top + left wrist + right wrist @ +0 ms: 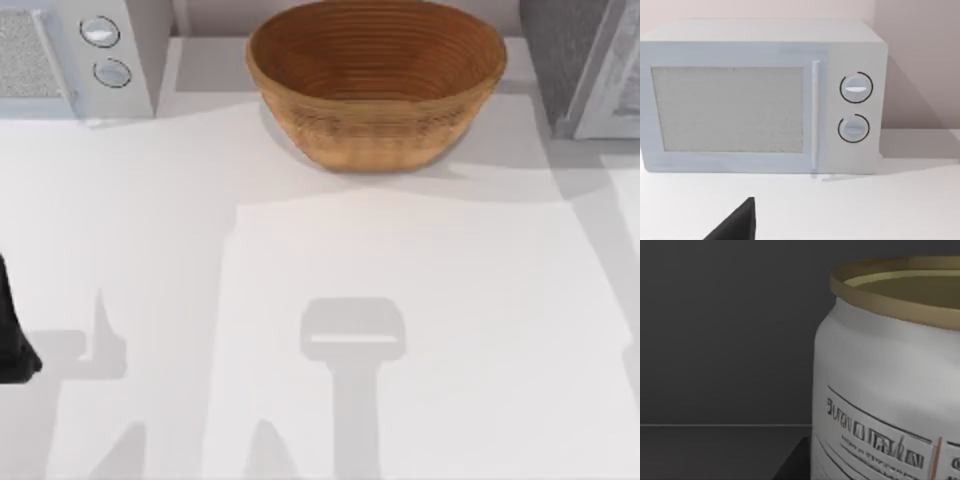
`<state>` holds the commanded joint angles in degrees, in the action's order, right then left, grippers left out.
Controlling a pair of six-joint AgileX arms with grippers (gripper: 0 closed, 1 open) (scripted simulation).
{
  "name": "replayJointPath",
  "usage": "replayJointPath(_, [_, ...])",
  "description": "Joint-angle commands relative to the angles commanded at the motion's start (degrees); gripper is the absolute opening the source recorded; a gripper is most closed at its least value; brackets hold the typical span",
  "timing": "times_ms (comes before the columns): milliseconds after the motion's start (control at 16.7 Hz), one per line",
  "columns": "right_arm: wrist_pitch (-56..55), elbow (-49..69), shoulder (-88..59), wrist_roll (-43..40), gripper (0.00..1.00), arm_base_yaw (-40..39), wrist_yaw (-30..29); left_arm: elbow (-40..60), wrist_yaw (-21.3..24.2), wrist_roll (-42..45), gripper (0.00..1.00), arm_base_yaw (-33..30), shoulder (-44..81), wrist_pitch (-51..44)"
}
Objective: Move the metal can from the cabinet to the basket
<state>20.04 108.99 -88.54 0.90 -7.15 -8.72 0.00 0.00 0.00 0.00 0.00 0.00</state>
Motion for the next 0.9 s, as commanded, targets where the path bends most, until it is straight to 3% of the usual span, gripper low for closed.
replayJointPath(180, [0.0, 0.0, 0.0, 0.0, 0.02, 0.0, 0.0, 0.0, 0.0, 0.0, 1.00, 0.0, 0.0, 0.0])
replayJointPath(240, [0.0, 0.0, 0.0, 0.0, 0.00, 0.0, 0.0, 0.0, 0.0, 0.0, 1.00, 0.0, 0.0, 0.0])
replayJointPath(900, [2.3, 0.8, 1.7, 0.1, 0.00, -1.2, -1.1, 0.0, 0.0, 0.0, 1.00, 0.0, 0.0, 0.0])
